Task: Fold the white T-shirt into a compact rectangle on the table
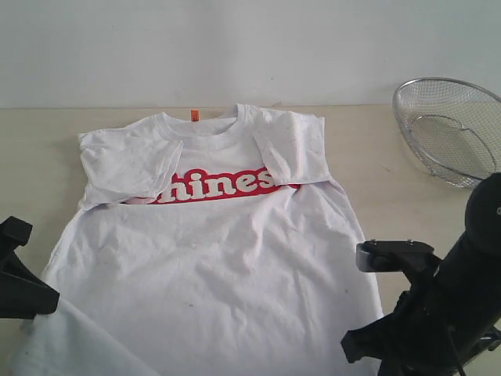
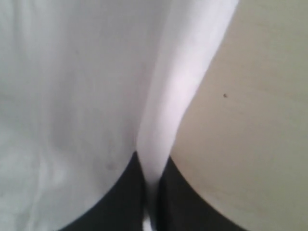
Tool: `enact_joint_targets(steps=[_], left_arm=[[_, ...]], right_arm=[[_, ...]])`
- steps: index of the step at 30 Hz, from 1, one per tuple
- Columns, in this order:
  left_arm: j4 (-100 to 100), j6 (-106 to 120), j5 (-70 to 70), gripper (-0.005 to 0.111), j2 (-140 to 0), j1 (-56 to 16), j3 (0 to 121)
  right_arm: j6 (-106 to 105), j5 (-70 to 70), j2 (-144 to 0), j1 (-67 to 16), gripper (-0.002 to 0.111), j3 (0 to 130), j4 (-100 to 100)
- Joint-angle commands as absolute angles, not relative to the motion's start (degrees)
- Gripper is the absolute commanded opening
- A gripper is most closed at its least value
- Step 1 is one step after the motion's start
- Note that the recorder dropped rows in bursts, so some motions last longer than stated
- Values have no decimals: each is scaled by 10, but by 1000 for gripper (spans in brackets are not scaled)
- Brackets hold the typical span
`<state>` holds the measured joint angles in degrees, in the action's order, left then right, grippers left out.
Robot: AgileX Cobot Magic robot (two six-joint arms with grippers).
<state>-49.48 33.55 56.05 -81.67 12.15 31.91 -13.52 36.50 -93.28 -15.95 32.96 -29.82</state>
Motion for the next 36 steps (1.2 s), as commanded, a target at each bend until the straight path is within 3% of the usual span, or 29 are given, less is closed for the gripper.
enact_joint_targets(steps=[1,13,25,28,36], left_arm=[[-520,367,563,5,-796,119,322],[-513,356,567,5,-687,119,307],[-308,210,641,5,-719,119,323],[-286,195,695,5,-726,119,335],[-275,194,683,5,-732,119,335]], right_arm=[[-149,371,-885,-159,0,328,-309],[-156,406,-761,-159,0,326,-323],[-160,400,-761,-159,0,326,-321],[-162,398,-761,-159,0,326,-321],[-166,394,-761,-159,0,326,-318]])
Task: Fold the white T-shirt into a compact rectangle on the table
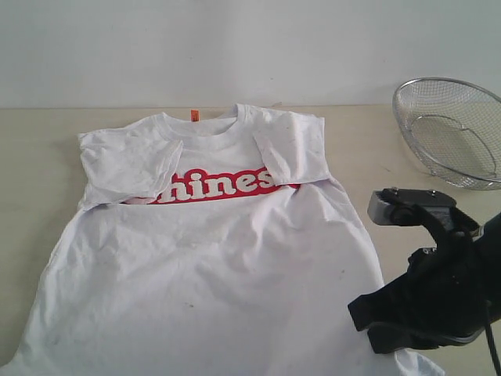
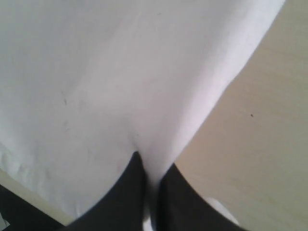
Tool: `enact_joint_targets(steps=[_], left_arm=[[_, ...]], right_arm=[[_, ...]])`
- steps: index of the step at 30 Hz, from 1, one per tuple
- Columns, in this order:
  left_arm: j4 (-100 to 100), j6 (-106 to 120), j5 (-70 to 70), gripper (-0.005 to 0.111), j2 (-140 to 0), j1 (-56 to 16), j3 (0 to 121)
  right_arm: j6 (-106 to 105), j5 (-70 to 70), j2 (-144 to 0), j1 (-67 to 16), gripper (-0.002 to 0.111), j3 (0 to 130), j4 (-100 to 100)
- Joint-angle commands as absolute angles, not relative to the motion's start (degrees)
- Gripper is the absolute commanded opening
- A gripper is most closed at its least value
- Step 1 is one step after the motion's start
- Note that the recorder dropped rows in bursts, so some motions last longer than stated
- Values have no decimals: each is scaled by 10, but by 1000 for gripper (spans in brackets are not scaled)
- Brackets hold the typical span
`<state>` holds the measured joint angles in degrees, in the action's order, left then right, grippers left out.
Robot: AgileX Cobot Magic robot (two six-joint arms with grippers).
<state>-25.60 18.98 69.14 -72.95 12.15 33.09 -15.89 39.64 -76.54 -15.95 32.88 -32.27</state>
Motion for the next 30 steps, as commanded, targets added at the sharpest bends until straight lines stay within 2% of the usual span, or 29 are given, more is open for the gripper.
enact_joint_targets(steps=[1,5,7,10,13,15,17,22,30], left_arm=[[-292,207,675,5,-732,119,334],[-320,240,693,5,-732,119,334],[-319,240,700,9,-732,119,334],[-318,240,700,27,-732,119,334],[-318,227,700,53,-732,119,334],[-318,214,700,63,-732,119,334],[-318,214,700,61,-733,119,331],[-320,218,700,48,-771,119,317],[-307,223,698,49,-846,119,316]], right_arm=[[-166,394,-761,-159,0,326,-318],[-170,394,-761,-159,0,326,-318],[-170,394,-761,-159,0,326,-318],[-170,392,-761,-159,0,326,-318],[-170,390,-761,-159,0,326,-318],[-170,387,-761,-159,0,326,-318],[-170,385,-761,-159,0,326,-318],[-170,382,-761,-159,0,326,-318],[-171,379,-761,-159,0,326,-320]])
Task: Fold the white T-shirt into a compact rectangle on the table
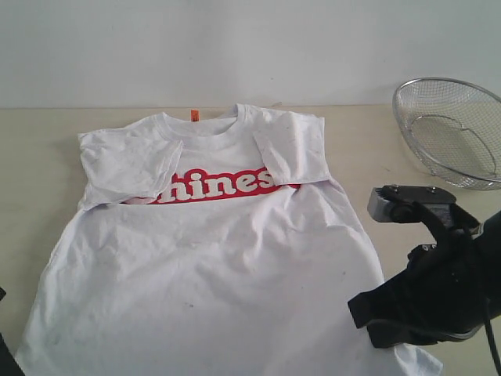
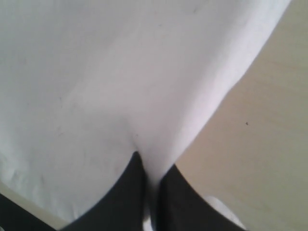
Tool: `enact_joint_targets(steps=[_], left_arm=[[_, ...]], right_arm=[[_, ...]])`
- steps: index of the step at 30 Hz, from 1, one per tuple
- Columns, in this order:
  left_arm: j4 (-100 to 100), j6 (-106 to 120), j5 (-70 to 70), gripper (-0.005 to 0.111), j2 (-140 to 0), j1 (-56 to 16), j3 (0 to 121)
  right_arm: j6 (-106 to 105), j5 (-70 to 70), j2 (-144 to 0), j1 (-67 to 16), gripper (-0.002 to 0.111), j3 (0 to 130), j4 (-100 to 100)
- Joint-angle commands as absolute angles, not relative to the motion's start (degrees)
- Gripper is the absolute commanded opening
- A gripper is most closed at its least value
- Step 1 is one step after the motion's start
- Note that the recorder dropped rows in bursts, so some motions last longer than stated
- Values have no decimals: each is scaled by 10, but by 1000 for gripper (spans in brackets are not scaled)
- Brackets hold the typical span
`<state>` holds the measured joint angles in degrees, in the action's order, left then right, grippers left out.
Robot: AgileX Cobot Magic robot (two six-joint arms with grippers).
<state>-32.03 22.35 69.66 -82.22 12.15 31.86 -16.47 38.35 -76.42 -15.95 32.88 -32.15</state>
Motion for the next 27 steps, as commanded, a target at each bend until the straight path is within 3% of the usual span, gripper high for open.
enact_joint_targets(steps=[1,8,27], left_arm=[[-296,214,693,49,-850,119,316],[-250,175,669,49,-873,119,316],[-404,242,623,49,-977,119,316]], right_arm=[[-171,379,-761,-159,0,326,-320],[-171,379,-761,-159,0,326,-320],[-177,376,-761,-159,0,326,-320]])
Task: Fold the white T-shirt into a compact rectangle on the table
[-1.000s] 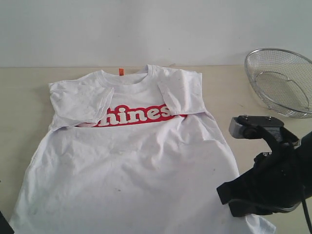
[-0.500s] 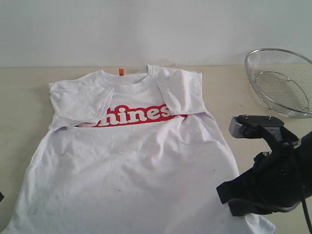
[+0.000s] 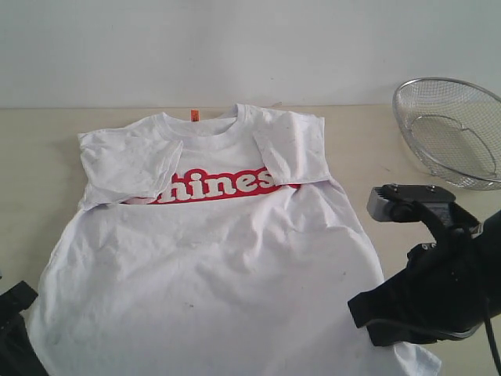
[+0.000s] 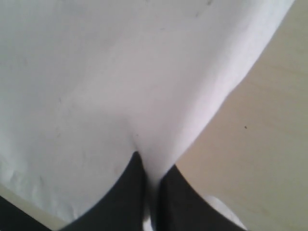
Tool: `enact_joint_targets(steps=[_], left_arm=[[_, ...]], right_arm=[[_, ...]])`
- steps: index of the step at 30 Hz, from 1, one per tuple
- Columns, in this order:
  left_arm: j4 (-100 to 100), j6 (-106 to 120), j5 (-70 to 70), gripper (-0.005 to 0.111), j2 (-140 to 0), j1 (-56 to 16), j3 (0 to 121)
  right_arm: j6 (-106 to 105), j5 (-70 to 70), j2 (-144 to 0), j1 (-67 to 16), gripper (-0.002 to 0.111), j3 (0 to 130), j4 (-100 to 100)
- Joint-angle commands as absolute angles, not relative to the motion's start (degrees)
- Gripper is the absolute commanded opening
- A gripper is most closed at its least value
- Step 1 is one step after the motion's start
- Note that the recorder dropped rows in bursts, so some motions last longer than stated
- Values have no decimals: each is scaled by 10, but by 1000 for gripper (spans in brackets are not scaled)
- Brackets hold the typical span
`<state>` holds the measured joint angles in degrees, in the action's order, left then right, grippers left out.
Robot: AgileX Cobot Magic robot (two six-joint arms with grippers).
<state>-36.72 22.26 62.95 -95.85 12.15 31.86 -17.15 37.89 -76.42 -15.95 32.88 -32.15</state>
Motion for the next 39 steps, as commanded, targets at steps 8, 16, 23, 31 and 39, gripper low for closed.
enact_joint_targets(steps=[8,16,23,31,39], left_arm=[[-400,240,609,48,-1014,119,316],[-402,240,572,48,-1063,119,316],[-426,230,559,30,-1087,119,318],[-475,311,558,5,-1092,119,320],[-617,455,609,5,-1086,119,320]], right_arm=[[-181,374,-761,-159,0,326,-325],[-186,373,-761,-159,0,326,-325],[-187,371,-761,-159,0,326,-325],[-188,369,-761,-159,0,326,-325],[-188,360,-761,-159,0,326,-327]])
